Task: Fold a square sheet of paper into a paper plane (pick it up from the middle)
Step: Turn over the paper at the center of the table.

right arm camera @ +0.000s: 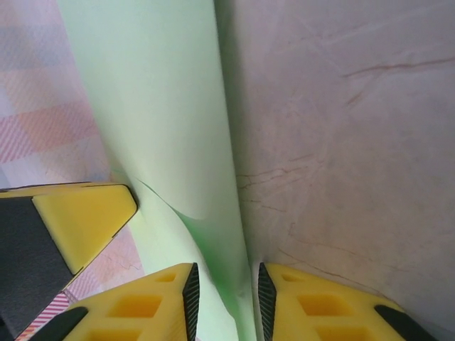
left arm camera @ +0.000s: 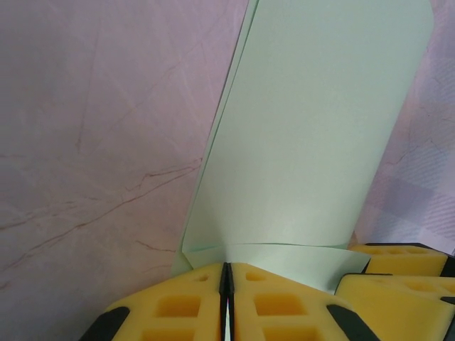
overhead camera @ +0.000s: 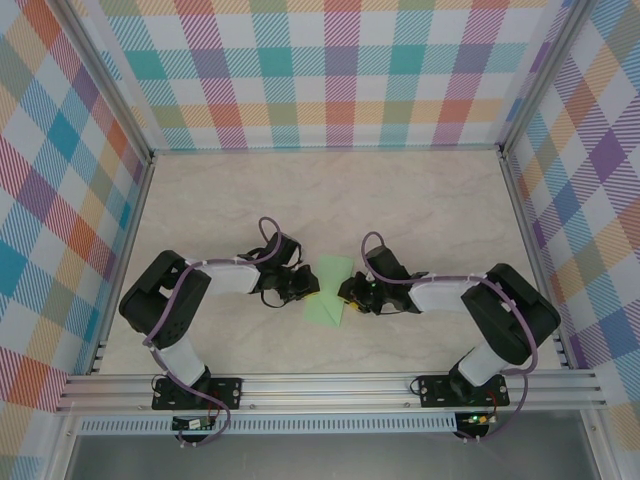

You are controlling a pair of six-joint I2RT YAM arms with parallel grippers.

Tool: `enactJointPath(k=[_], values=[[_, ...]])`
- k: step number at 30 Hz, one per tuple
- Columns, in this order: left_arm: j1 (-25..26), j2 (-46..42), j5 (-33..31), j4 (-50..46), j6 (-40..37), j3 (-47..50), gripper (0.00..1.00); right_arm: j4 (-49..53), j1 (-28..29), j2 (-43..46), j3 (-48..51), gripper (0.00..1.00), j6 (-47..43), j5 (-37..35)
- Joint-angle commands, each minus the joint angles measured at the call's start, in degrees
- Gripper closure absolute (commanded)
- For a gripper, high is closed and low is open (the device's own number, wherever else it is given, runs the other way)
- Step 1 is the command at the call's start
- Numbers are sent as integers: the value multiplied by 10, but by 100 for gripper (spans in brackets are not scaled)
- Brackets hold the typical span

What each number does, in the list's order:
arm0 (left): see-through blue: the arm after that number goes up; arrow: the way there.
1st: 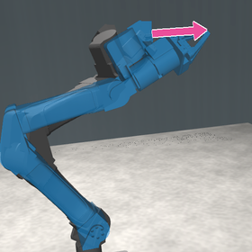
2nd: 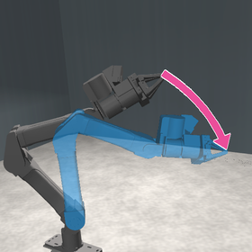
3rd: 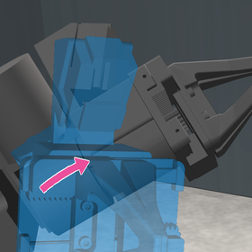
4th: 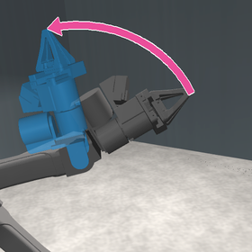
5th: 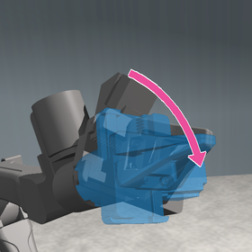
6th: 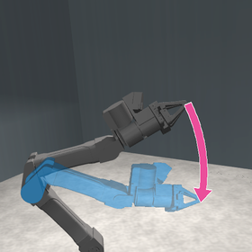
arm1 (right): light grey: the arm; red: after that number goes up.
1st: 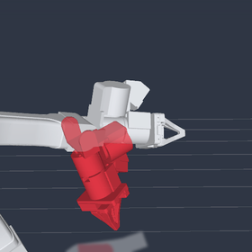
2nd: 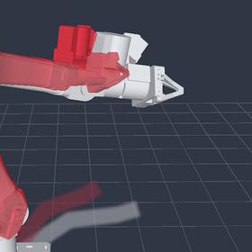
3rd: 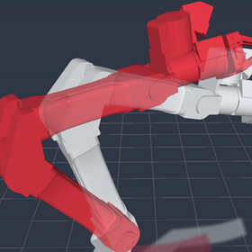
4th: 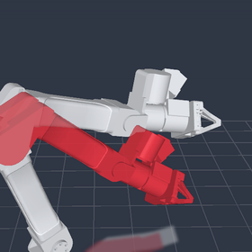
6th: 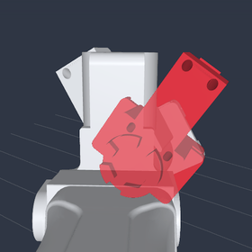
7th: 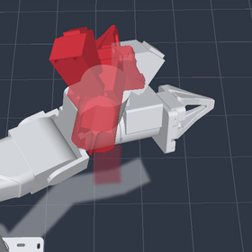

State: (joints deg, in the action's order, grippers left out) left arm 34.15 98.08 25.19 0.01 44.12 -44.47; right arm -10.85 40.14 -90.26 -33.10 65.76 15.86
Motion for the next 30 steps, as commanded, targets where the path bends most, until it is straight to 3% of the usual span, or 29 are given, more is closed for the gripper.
enactJointPath(k=[1, 23, 30], values=[[-13, -3, -19, -29, 8, 21, 89, -59, 6, -9, 2, 71, -6, 26], [-42, 2, 4, 20, 48, 52, 89, -82, 35, 6, 37, 66, 26, 24], [-44, -5, 4, 21, 45, 57, 88, -84, 22, -5, 22, 65, -2, 16]])
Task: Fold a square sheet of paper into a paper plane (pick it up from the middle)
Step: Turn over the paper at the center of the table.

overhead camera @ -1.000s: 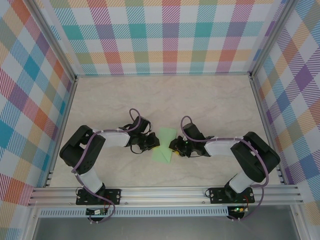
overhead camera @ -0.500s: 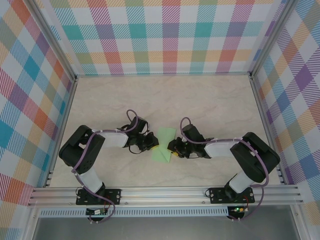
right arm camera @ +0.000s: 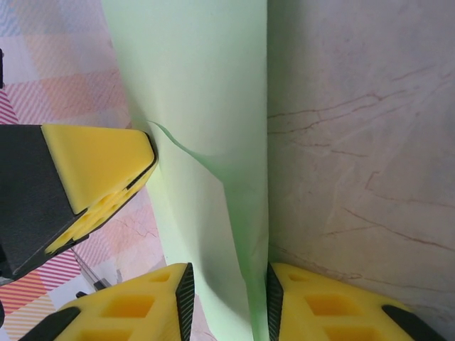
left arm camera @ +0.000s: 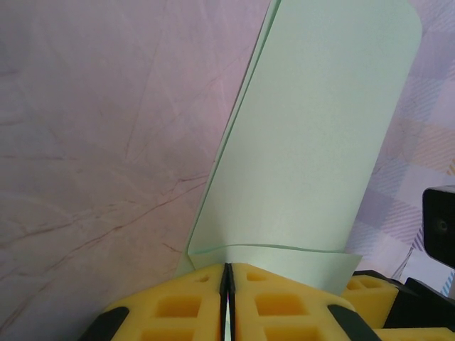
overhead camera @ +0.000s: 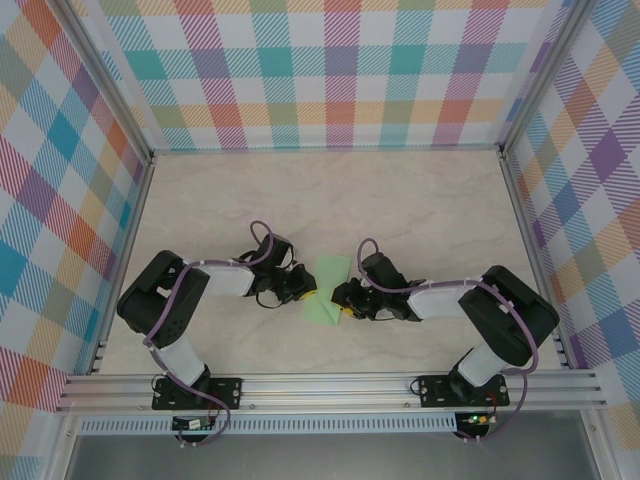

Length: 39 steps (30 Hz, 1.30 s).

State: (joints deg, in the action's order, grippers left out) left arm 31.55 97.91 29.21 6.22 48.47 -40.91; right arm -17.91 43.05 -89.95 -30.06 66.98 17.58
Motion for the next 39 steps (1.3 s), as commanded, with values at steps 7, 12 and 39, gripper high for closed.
enactJointPath(k=[7, 12, 39], values=[[-18, -8, -36, -44, 1, 21, 88, -74, -31, -29, -15, 66, -27, 24], [-17, -7, -37, -47, 1, 15, 88, -79, -35, -32, -24, 66, -43, 32], [-19, -99, -27, -36, 6, 21, 82, -22, -40, -31, -65, 92, -111, 73]])
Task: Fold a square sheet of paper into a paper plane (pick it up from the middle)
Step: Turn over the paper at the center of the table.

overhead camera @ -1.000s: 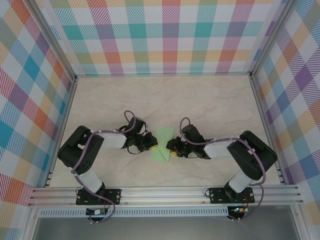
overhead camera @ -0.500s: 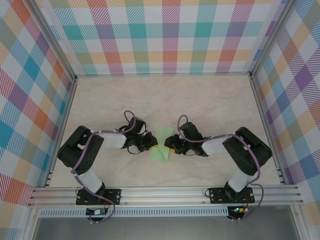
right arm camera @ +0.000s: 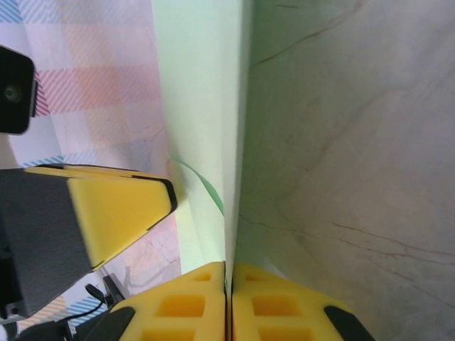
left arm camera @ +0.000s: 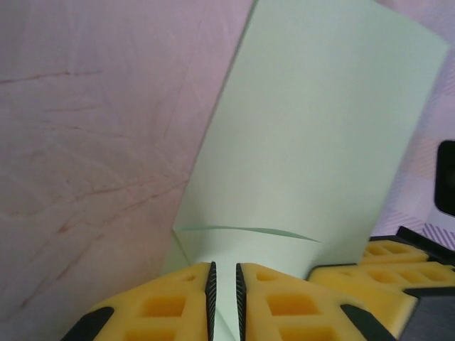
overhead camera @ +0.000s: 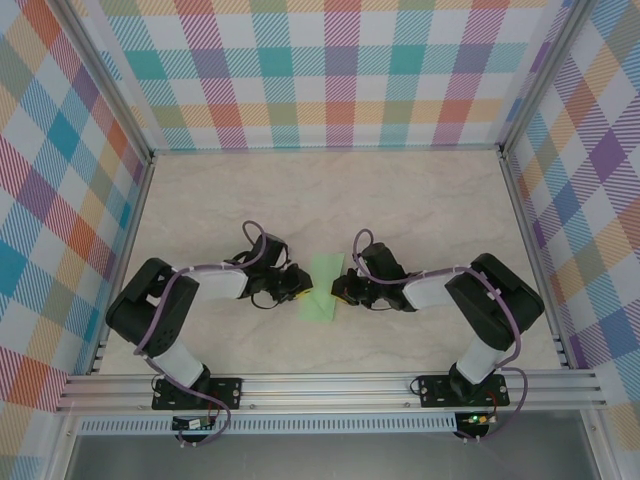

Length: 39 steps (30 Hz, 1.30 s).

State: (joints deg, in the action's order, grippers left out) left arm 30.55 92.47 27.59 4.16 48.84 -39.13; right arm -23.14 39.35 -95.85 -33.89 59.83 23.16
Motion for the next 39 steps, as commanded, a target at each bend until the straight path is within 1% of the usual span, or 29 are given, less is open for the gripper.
enactJointPath(k=[1, 3, 7, 9, 12, 13, 15, 18, 20, 21, 22, 24, 27, 32, 36, 38, 39], values=[[-9, -64, -23, -33, 0, 2, 81, 58, -2, 36, -36, 92, -55, 15], [-9, -105, -52, -68, -7, 1, 79, 118, -3, 56, -56, 94, -86, 9], [-9, -199, -140, -170, -23, -3, 76, 281, -2, 102, -113, 93, -160, -29], [-10, -259, -188, -224, -23, 4, 72, 388, -2, 126, -154, 93, -202, -69], [-14, -345, -245, -276, -21, 19, 65, 560, 0, 139, -241, 92, -265, -147], [-15, -367, -259, -290, -19, 24, 62, 611, 1, 140, -267, 92, -277, -180], [-19, -416, -293, -323, -13, 34, 57, 722, 8, 132, -336, 92, -288, -277], [-24, -474, -349, -368, 9, 47, 52, 896, 24, 79, -449, 91, -284, -433], [-25, -510, -377, -386, 18, 56, 50, 1013, 47, 28, -519, 93, -250, -541], [-26, -529, -392, -398, 26, 60, 48, 1058, 59, 2, -549, 93, -229, -580], [-26, -543, -406, -410, 32, 62, 47, 1084, 68, -21, -568, 93, -215, -599], [-27, -571, -435, -439, 43, 62, 46, 1102, 88, -59, -596, 93, -193, -609], [-27, -600, -469, -478, 51, 59, 44, 1093, 118, -117, -628, 91, -173, -601], [-27, -638, -489, -506, 52, 57, 44, 1117, 166, -257, -716, 90, -147, -588], [-27, -651, -492, -516, 52, 59, 42, 1108, 191, -348, -790, 88, -147, -543], [-27, -651, -492, -519, 54, 60, 41, 1086, 196, -371, -807, 87, -149, -509], [-27, -650, -490, -519, 54, 60, 41, 1070, 196, -377, -808, 84, -148, -488]])
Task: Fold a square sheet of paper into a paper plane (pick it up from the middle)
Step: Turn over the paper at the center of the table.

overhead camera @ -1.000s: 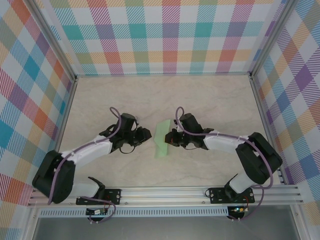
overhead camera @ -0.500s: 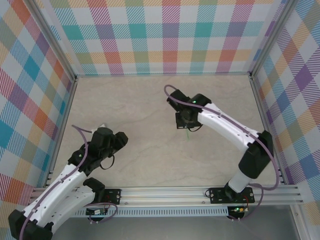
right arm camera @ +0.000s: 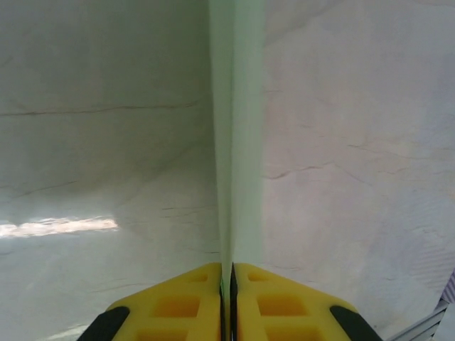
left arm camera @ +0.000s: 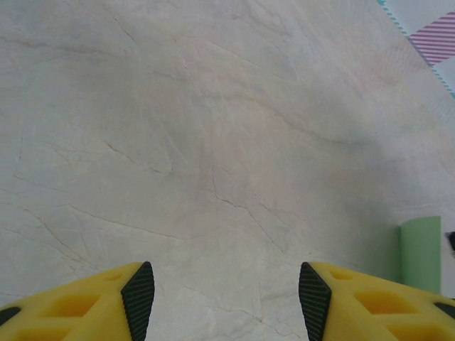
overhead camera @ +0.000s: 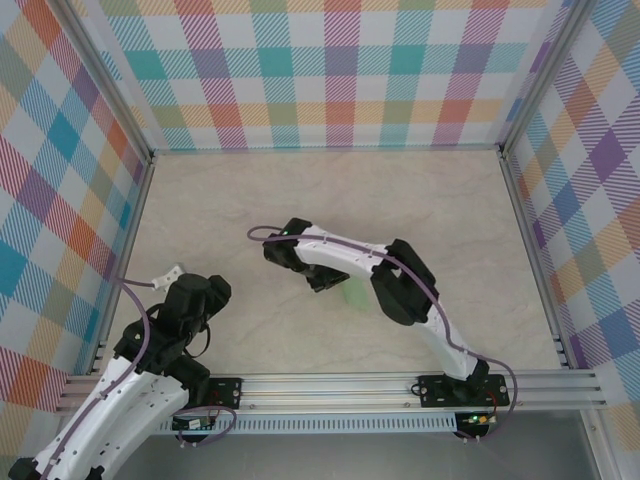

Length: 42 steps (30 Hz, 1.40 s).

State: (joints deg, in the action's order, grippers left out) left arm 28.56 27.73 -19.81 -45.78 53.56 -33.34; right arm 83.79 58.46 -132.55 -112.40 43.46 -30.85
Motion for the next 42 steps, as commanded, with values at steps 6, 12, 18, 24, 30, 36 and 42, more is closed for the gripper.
enactJointPath(k=[6, 12, 18, 24, 30, 36, 42], values=[[-7, 7, 16, 1, -10, -3, 40, -131, 2, 23, 25, 65, 12, 170], [-7, 44, 77, 41, -21, -2, 38, -310, -25, 157, 186, 40, 24, 279], [-8, 107, 178, 124, -17, 8, 38, -537, -54, 331, 405, 33, 14, 374], [-7, 205, 263, 198, -12, 6, 42, -673, -108, 405, 564, 57, 50, 438], [-6, 283, 317, 244, -16, -8, 42, -686, -112, 387, 602, 68, 70, 415], [-5, 316, 323, 236, -29, -20, 43, -734, -110, 330, 622, 73, 125, 421], [-3, 325, 338, 256, -28, -14, 43, -743, -97, 312, 627, 72, 199, 377]])
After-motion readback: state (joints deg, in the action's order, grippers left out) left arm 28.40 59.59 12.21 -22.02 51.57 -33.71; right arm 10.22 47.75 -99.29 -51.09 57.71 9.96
